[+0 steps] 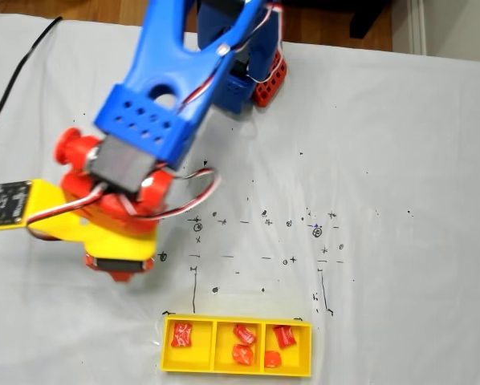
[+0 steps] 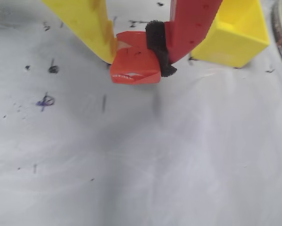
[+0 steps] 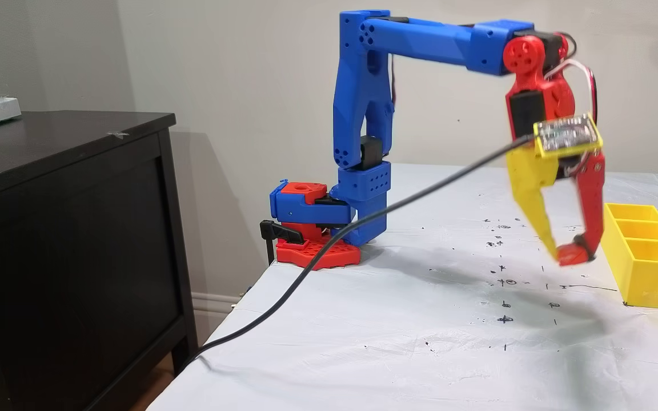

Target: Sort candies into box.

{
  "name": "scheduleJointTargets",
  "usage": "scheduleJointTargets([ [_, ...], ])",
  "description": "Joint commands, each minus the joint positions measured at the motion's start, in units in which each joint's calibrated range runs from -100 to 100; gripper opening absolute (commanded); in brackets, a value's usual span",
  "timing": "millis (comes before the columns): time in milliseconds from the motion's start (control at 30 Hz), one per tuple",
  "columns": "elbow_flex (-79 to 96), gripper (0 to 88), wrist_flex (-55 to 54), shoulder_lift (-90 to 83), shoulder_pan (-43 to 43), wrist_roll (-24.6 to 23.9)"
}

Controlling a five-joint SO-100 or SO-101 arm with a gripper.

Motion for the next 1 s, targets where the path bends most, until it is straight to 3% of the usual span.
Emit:
scheduleJointTargets([
  [0, -0.67, 0.1, -5.81, -8.41, -5.49, -5.57],
  [500, -2.40, 0.1, -15.79, 0.25, -13.91, -9.47],
  [967, -5.77, 0.1, -17.35, 6.78, -15.09, -9.96],
])
